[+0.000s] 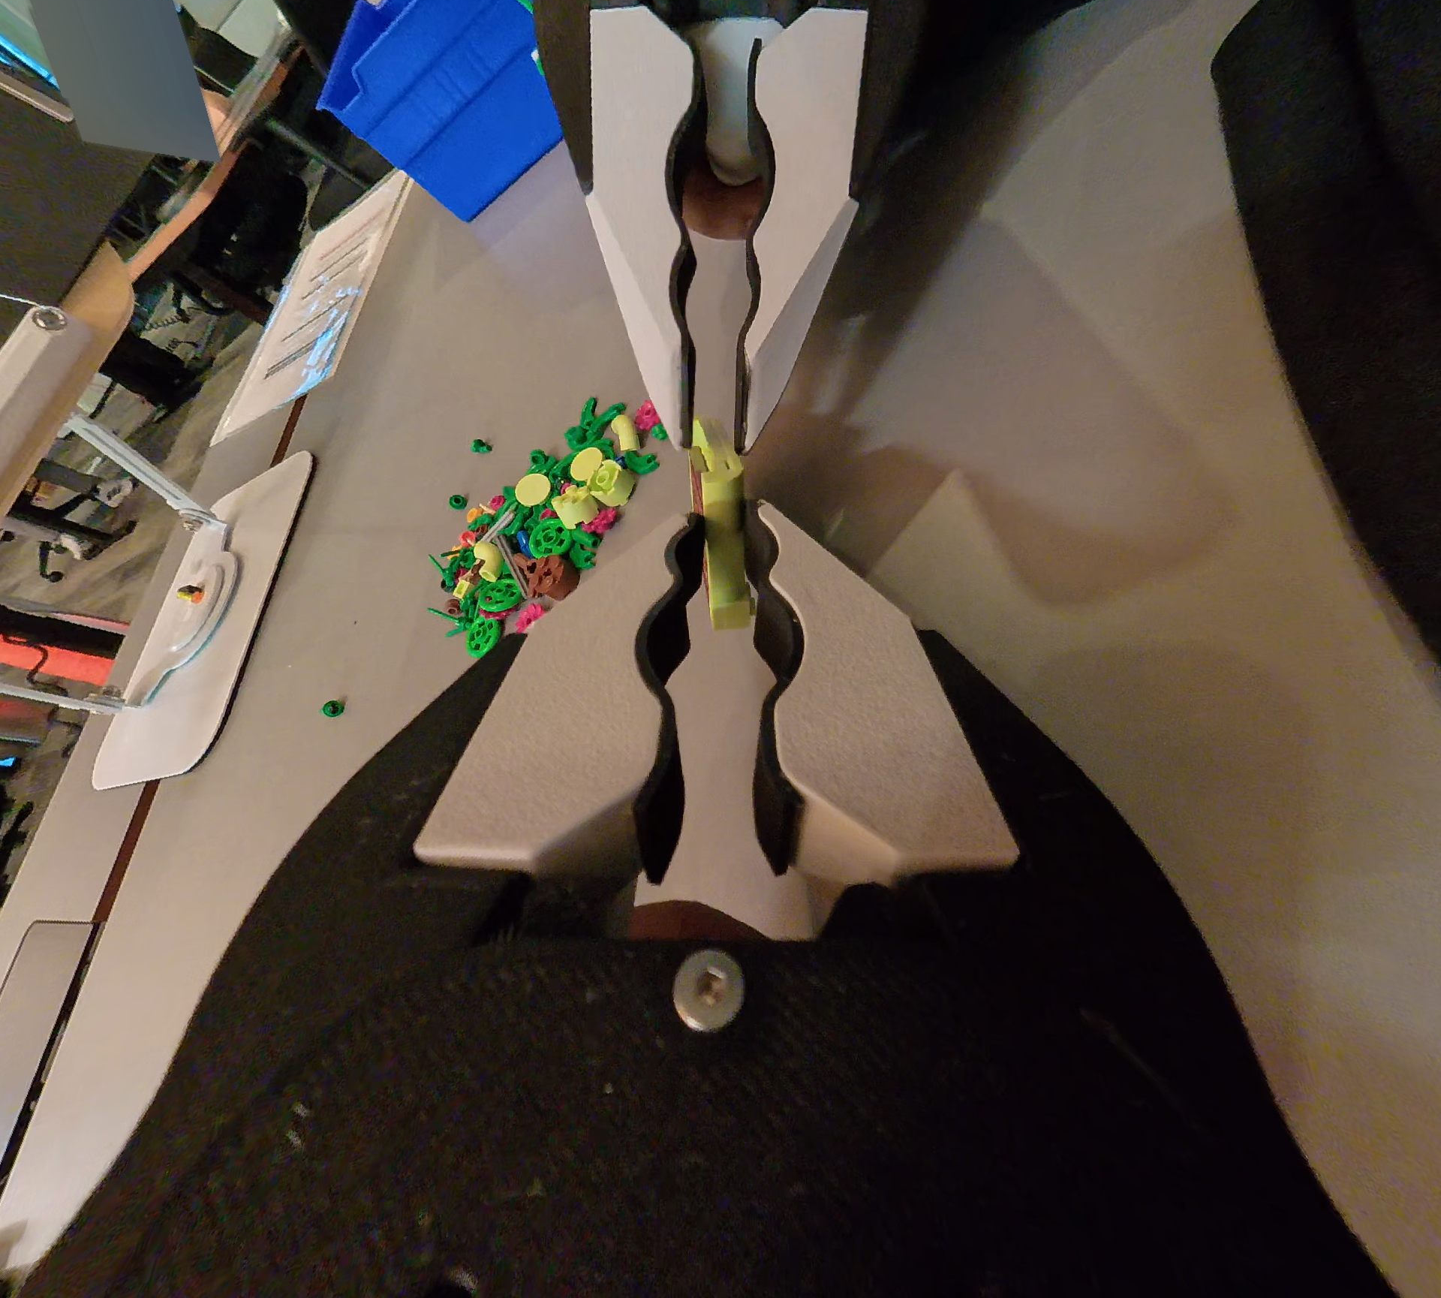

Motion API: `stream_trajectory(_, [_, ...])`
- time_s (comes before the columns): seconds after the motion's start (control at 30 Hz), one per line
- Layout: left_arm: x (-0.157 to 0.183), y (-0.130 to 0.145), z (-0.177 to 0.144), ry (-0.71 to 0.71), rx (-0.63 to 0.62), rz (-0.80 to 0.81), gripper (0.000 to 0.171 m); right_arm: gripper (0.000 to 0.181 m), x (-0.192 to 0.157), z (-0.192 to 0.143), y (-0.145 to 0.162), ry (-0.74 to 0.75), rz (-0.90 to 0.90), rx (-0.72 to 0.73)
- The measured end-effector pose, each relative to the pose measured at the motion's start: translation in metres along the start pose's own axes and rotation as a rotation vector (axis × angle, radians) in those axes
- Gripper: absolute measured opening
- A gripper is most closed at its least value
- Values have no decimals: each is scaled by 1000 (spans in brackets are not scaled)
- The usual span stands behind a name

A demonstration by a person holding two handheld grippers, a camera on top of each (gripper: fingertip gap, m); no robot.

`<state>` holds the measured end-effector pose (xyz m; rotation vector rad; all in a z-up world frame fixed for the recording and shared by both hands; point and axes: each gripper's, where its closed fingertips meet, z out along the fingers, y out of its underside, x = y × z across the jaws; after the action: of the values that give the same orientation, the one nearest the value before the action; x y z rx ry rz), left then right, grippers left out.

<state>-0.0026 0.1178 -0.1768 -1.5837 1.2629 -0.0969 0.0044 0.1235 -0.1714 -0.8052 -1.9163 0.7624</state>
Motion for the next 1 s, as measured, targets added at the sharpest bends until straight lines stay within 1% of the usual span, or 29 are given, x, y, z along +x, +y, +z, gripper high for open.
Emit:
stream_trajectory(0.17, [0, 2, 1, 0, -6, 2, 7, 6, -2, -1, -2, -10, -1, 9])
stream_trajectory(0.3, [1, 1, 1, -1, -2, 11, 7, 12, -4, 2, -1, -29, 13, -1])
stream_trajectory(0.4, [1, 1, 1, 0, -5, 12, 7, 12, -8, 5, -1, -36, 5, -6])
stream_trajectory(0.67, [2, 1, 2, 5, -7, 14, 7, 10, -7, 7, 1, -32, 9, -16])
stream_trajectory(0.73, [4, 2, 3, 17, -12, 11, 7, 6, -7, 7, 1, -29, 5, -21])
stream_trajectory(1.0, [6, 7, 4, 21, -32, 24, 8, 6, -9, 9, 4, -50, 14, -31])
